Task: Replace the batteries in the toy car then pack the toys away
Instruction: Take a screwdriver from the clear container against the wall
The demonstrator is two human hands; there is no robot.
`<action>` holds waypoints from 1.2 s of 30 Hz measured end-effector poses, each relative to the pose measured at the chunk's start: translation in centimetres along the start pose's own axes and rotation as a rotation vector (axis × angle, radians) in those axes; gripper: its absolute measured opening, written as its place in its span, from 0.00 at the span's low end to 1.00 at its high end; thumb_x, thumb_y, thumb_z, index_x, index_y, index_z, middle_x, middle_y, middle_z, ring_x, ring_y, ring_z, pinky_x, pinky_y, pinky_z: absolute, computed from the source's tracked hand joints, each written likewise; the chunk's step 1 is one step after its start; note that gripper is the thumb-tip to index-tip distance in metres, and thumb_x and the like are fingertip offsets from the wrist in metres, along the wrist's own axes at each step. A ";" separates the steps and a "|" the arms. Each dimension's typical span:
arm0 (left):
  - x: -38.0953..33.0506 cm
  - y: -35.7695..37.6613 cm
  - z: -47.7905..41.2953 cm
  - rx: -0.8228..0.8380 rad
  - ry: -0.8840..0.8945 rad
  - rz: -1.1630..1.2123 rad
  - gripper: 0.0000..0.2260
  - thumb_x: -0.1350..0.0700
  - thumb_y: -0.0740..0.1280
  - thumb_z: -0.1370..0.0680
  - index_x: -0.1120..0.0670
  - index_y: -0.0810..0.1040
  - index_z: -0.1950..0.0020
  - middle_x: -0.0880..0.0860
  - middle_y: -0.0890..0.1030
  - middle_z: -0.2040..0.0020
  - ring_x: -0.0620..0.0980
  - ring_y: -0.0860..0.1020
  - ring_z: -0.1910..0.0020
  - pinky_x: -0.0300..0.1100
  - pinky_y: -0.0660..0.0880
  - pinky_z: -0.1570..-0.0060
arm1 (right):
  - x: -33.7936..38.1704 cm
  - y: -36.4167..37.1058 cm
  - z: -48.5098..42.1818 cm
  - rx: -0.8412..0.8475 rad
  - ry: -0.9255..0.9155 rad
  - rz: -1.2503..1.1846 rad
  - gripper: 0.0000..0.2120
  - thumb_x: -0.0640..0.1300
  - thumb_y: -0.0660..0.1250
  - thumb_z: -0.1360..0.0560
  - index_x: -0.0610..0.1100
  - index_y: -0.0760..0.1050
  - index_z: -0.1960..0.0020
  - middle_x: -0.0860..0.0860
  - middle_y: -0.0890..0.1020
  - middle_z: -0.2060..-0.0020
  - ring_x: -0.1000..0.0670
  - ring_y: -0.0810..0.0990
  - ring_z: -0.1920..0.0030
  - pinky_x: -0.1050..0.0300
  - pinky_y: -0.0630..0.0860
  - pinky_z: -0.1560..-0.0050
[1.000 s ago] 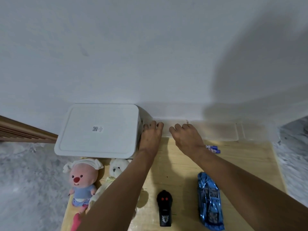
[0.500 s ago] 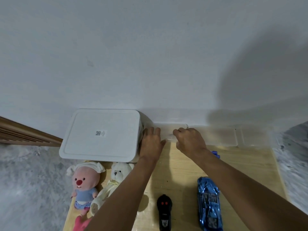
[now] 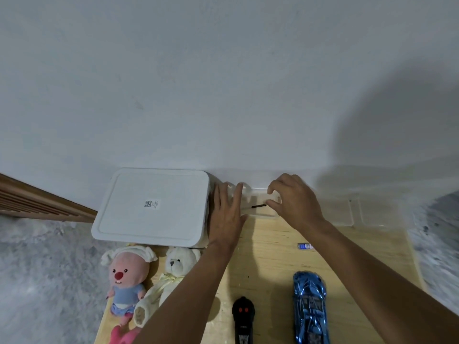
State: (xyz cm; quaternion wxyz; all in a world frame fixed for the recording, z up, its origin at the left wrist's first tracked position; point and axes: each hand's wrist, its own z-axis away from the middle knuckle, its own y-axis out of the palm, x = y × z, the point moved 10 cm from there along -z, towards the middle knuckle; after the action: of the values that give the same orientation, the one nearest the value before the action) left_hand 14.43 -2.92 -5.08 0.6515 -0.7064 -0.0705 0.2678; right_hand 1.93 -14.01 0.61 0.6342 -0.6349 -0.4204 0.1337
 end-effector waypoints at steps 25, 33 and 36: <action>-0.3 -0.5 0.2 -0.053 0.057 0.008 0.51 0.47 0.78 0.27 0.45 0.47 0.15 0.62 0.47 0.17 0.63 0.44 0.17 0.56 0.75 0.30 | 2.5 8.5 -1.0 0.507 -0.030 0.229 0.10 0.32 0.65 0.25 0.42 0.81 0.49 0.44 0.82 0.53 0.41 0.83 0.52 0.53 0.73 0.60; -0.1 -0.2 0.1 -0.065 0.056 0.009 0.50 0.50 0.79 0.27 0.47 0.50 0.15 0.64 0.49 0.17 0.65 0.46 0.17 0.56 0.75 0.31 | 2.1 9.7 -1.7 0.489 -0.058 0.317 0.12 0.33 0.65 0.25 0.43 0.82 0.46 0.44 0.84 0.51 0.40 0.84 0.50 0.51 0.77 0.54; -0.2 -0.1 0.1 -0.043 0.062 0.015 0.49 0.49 0.78 0.26 0.46 0.48 0.15 0.64 0.47 0.17 0.65 0.44 0.17 0.58 0.73 0.28 | 2.1 9.3 -1.6 0.486 -0.034 0.257 0.10 0.36 0.65 0.24 0.43 0.80 0.45 0.44 0.84 0.53 0.40 0.84 0.53 0.53 0.75 0.59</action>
State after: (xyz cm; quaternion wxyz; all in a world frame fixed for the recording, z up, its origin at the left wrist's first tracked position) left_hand 14.27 -2.90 -4.99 0.6361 -0.7286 -0.0505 0.2490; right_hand 7.72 -12.19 -6.91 0.7385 -0.5101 -0.3028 0.3206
